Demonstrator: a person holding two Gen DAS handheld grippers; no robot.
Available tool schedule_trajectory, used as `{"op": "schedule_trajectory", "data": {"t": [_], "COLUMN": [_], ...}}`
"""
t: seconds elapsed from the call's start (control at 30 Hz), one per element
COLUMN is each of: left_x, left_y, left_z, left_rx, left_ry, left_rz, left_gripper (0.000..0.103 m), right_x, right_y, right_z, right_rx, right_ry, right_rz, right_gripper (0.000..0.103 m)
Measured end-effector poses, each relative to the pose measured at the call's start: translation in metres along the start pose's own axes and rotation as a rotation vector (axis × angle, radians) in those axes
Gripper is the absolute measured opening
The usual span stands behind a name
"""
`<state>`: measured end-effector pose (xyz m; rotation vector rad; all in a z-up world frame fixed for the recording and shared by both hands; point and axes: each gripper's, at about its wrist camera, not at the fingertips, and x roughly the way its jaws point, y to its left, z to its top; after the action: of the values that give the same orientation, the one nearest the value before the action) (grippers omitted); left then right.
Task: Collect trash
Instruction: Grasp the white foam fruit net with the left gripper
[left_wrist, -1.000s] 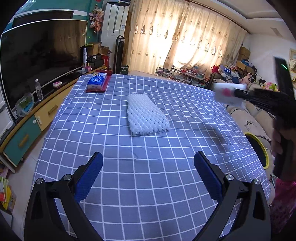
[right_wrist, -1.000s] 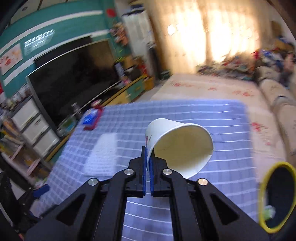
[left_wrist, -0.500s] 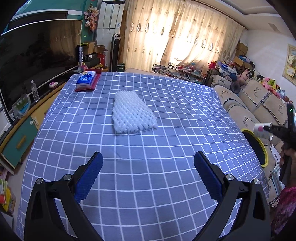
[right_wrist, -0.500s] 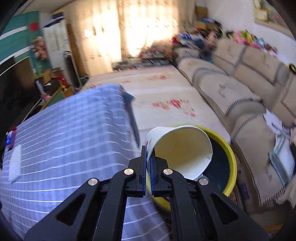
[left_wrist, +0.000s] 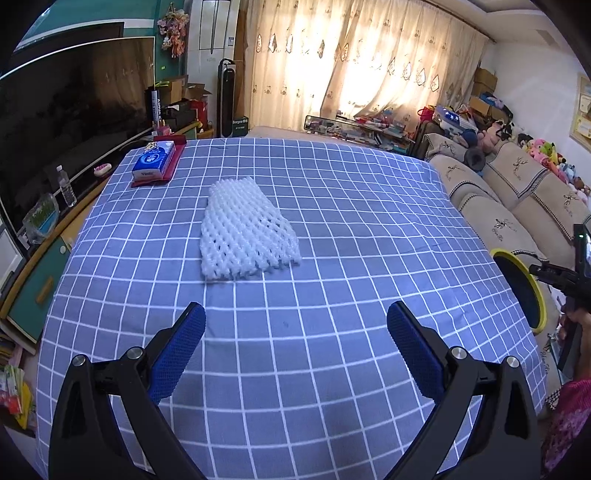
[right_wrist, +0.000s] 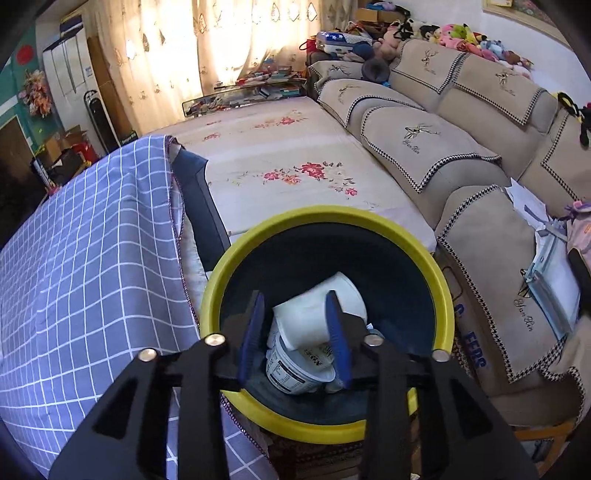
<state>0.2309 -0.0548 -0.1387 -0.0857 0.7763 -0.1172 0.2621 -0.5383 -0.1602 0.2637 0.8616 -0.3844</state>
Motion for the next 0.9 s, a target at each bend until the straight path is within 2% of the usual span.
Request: {"op": "schedule_trajectory", "data": {"t": [0.17,0.5,0.7,0.8,0.9], "left_x": [0.017,0.077,0.119,0.133,0.142], "left_y": [0.002,0.009,0.025,0.03,0.031], "left_z": [0.016,0.047,0.067,0.076,0.083], "left_rx": [0.007,0.005,-0.048,-0.048,-0.044], "left_ry": [0.016,0.079,0.146,0.157,0.167], "left_rz": [0.036,0.125,0.148,0.183,0.187], "left_gripper": [0.097,0.097,0.097,0.097,0.097], "right_x": [-0.009,-0.018,-0.014,-0.011,-0.007], "right_y": [0.0,-0.003,-0.008,-0.01,-0.013], "right_z": [0.002,0.005,0.002,0.0,0.001], "right_rx": [0.02,0.039,0.053,0.058,0.065], "right_ry": [-0.023,-0.049,-0.045,-0.039,-0.035], "right_rz": [0.027,0.079,0.093,0.098,0.107], "right_gripper": [0.043,0.047,0.048,0.048,0.048]}}
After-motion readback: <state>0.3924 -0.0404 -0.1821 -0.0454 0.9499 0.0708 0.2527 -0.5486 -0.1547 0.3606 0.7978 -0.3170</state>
